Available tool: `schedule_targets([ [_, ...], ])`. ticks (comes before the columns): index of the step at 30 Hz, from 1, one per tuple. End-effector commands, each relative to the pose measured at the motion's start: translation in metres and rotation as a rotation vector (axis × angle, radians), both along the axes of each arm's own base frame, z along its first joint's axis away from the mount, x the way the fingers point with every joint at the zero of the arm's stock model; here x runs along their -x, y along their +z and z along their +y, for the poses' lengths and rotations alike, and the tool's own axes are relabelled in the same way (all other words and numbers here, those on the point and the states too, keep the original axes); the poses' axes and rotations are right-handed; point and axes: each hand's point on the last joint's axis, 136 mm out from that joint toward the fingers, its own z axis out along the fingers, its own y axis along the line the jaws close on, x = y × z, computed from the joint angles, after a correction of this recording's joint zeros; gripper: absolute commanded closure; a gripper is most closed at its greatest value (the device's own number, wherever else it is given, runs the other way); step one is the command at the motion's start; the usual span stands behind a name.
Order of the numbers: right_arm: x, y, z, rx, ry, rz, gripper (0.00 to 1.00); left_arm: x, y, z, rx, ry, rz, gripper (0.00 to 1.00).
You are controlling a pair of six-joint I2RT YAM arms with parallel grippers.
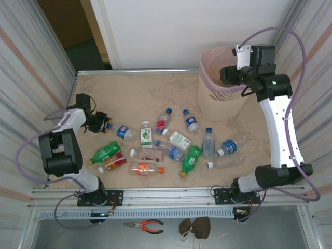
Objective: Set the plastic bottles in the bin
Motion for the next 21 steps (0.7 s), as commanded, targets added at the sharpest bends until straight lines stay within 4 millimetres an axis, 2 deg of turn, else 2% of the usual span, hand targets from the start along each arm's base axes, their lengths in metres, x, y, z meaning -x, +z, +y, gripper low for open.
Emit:
schedule_targets([
  [1, 0.012, 0.02, 0.012, -0.068, 0.039, -0.074, 0.33, -0.009, 0.051, 0.006, -0.075, -0.072, -0.159, 0.72],
  [7, 0.027, 0.046, 0.04, -0.226, 0.17, -0.182, 0.34, -0.028, 0.131, -0.003, -0.131, -0.177, -0.52, 0.74],
  [11, 0.04, 0.06, 0.063, -0.334, 0.285, -0.239, 0.35, -0.031, 0.19, -0.024, -0.116, -0.292, -0.804, 0.74],
  [17, 0.062, 0.074, 0.1, -0.451, 0.47, -0.308, 0.36, -0.016, 0.27, -0.06, -0.05, -0.478, -1.182, 0.74],
  [21, 0.075, 0.074, 0.128, -0.493, 0.587, -0.308, 0.36, 0.0, 0.31, -0.089, -0.043, -0.624, -1.386, 0.75],
])
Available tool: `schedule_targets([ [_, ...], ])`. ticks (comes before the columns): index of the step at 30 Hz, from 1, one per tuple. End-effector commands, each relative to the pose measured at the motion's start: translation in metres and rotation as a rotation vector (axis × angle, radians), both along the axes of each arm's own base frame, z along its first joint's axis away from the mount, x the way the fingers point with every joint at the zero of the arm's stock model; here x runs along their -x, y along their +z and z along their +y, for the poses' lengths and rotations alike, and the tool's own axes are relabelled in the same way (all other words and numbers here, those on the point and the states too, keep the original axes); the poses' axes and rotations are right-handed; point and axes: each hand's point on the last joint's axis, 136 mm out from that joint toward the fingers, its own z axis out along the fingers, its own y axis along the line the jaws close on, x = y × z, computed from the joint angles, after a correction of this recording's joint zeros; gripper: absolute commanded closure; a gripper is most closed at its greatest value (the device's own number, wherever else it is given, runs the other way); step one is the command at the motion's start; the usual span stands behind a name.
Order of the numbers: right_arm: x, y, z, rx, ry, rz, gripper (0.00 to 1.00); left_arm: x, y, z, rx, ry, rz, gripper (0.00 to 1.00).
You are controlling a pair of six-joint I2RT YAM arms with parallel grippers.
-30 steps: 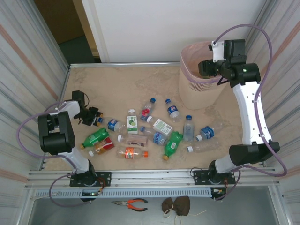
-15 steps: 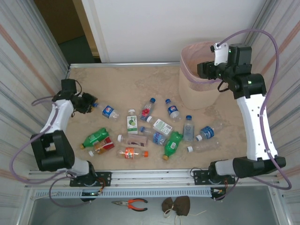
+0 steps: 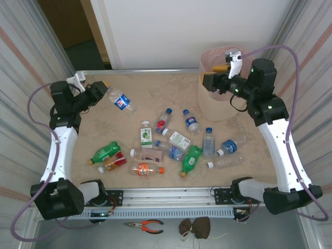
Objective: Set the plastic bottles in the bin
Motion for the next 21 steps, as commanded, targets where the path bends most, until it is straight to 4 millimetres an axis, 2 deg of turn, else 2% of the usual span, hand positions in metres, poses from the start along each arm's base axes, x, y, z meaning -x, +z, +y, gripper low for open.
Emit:
schedule_targets([
  [1, 0.024, 0.024, 0.029, -0.08, 0.159, -0.083, 0.36, 0.026, 0.059, -0.039, -0.059, -0.216, -0.317, 0.75],
  [6, 0.048, 0.026, 0.066, -0.096, 0.329, -0.112, 0.36, 0.062, 0.092, -0.092, -0.158, -0.441, -0.534, 0.73],
  [11, 0.086, 0.03, 0.097, -0.114, 0.555, -0.15, 0.31, 0.113, 0.12, -0.139, -0.208, -0.681, -0.76, 0.78],
  [16, 0.119, 0.03, 0.116, -0.106, 0.716, -0.182, 0.25, 0.154, 0.142, -0.162, -0.221, -0.828, -0.924, 0.82],
  [21, 0.135, 0.022, 0.13, -0.084, 0.793, -0.195, 0.17, 0.194, 0.157, -0.178, -0.207, -0.96, -1.058, 0.83],
])
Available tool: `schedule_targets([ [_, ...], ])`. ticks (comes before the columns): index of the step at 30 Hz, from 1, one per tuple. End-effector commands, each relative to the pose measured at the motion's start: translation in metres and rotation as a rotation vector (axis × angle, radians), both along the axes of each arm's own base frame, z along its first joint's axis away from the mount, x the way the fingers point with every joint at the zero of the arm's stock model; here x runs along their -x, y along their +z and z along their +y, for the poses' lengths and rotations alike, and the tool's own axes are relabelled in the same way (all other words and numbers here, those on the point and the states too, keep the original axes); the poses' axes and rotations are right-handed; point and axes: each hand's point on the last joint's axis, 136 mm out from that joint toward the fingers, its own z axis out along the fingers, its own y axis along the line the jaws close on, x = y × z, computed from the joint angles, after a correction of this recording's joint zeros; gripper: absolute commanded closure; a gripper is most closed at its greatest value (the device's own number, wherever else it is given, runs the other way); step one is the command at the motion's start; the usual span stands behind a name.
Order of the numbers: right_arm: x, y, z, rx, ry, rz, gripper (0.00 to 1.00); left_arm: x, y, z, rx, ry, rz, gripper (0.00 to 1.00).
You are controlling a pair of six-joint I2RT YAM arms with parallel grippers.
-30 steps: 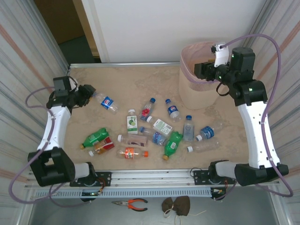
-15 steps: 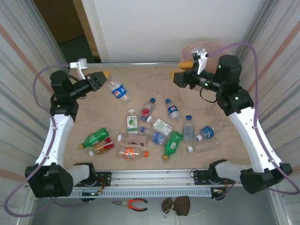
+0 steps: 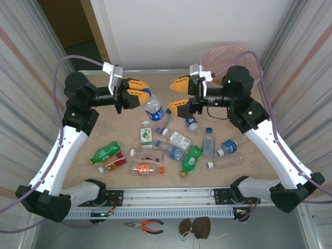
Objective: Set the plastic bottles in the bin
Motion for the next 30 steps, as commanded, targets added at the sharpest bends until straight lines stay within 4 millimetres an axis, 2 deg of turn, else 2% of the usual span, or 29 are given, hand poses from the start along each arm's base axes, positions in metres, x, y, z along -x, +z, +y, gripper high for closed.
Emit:
schedule_targets([
  [1, 0.015, -0.004, 0.008, 0.008, 0.092, -0.046, 0.15, 0.043, 0.024, -0.004, 0.013, -0.133, -0.196, 0.83],
  [7, 0.04, -0.019, 0.017, 0.042, 0.233, -0.072, 0.1, 0.075, 0.04, -0.014, 0.019, -0.254, -0.258, 0.83],
  [10, 0.055, -0.026, 0.02, 0.062, 0.316, -0.062, 0.11, 0.08, 0.043, -0.017, 0.02, -0.274, -0.267, 0.83],
  [17, 0.06, -0.041, 0.031, 0.109, 0.357, -0.039, 0.18, 0.08, 0.044, -0.019, 0.022, -0.277, -0.269, 0.82],
  [30, 0.07, -0.033, 0.034, 0.093, 0.392, -0.061, 0.38, 0.079, 0.04, -0.018, 0.018, -0.257, -0.267, 0.8],
])
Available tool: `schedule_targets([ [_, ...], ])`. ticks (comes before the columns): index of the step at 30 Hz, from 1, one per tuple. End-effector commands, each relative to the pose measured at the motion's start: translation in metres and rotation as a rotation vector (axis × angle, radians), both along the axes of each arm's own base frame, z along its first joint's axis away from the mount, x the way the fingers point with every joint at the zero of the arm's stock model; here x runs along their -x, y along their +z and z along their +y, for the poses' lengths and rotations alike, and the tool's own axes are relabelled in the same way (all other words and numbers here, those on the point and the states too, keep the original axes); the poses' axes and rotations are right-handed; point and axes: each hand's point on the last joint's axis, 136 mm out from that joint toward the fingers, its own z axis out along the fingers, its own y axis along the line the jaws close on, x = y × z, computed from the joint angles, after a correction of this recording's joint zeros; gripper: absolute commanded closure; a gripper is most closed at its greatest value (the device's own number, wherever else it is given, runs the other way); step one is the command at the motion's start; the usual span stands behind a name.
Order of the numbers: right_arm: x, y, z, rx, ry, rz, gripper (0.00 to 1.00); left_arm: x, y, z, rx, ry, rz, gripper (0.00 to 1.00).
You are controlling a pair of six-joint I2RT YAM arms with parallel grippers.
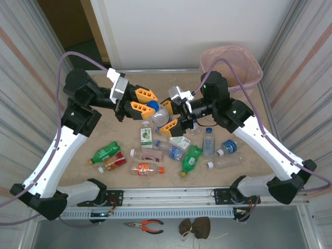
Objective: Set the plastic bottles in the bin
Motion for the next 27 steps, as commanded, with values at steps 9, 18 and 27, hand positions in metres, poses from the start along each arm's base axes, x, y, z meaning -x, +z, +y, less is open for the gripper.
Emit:
schedule_targets([
  [9, 0.013, 0.017, -0.003, -0.025, 0.048, -0.02, 0.47, 0.002, 0.004, 0.004, 0.023, 0.06, -0.048, 0.64],
  [18, -0.001, 0.019, -0.008, -0.016, -0.031, -0.028, 0.48, -0.011, 0.002, 0.011, 0.036, 0.246, -0.06, 0.25],
  [27, -0.077, 0.027, -0.039, -0.006, -0.388, 0.002, 0.45, -0.039, -0.016, 0.024, -0.01, 0.486, -0.004, 0.22],
])
